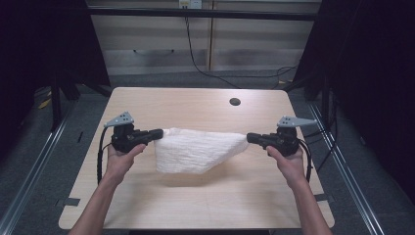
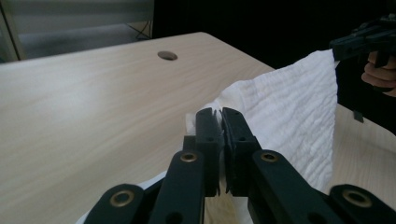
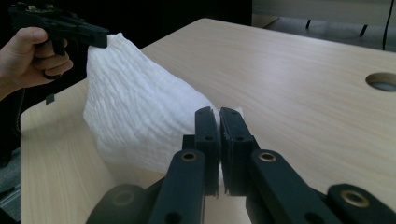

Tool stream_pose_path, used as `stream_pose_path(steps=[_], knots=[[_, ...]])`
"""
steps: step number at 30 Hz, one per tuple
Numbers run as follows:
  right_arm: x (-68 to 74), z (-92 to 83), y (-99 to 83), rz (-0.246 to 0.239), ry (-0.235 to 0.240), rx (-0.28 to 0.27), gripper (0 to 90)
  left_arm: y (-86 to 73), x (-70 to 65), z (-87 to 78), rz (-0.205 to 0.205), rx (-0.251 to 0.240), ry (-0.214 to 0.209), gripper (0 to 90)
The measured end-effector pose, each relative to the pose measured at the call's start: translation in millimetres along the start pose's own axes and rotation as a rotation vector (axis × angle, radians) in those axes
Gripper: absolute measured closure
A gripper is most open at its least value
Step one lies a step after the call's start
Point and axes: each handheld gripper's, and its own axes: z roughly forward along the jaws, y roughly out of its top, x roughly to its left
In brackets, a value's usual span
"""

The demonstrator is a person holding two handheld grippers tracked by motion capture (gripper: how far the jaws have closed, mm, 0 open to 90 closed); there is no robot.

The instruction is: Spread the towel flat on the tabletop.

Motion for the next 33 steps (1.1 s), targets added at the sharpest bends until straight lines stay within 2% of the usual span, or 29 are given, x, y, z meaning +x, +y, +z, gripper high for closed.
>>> stream_pose_path(steps=[1,2,10,12,13,19,22,24,28,33], knots=[[-2.5,0.4,9.6,-0.004,-0.004,-0.005,86.7,5.2,0.2,-1.4,0.006,-0.008,0.005,86.2],[-2.5,0.4,9.6,-0.004,-0.004,-0.005,86.7,10.1,0.8,-2.6,0.010,-0.016,0.010,86.2],[-12.9,6.7,43.2,-0.013,-0.008,-0.041,86.7,44.8,10.4,-5.0,0.033,-0.036,0.048,86.2],[-14.9,7.2,51.3,-0.011,-0.009,-0.052,86.7,53.3,11.6,-6.8,0.033,-0.054,0.043,86.2],[-16.2,7.4,59.8,-0.018,-0.014,-0.060,86.7,57.2,11.7,-7.5,0.035,-0.063,0.048,86.2],[-21.6,9.8,77.2,-0.017,-0.024,-0.085,86.8,73.7,14.0,-4.0,0.042,-0.079,0.073,86.2],[-25.6,13.2,80.3,-0.007,-0.029,-0.088,86.8,75.9,16.1,0.7,0.047,-0.069,0.077,85.8],[-30.9,18.5,76.6,0.004,-0.044,-0.068,86.7,74.4,18.5,4.5,0.048,-0.063,0.082,85.2],[-36.3,24.8,69.3,0.014,-0.054,-0.041,86.7,63.4,25.4,14.8,0.021,-0.040,0.082,84.8],[-45.2,33.4,57.6,0.050,-0.057,-0.021,86.7,51.3,33.1,27.3,-0.001,-0.006,0.090,86.7]])
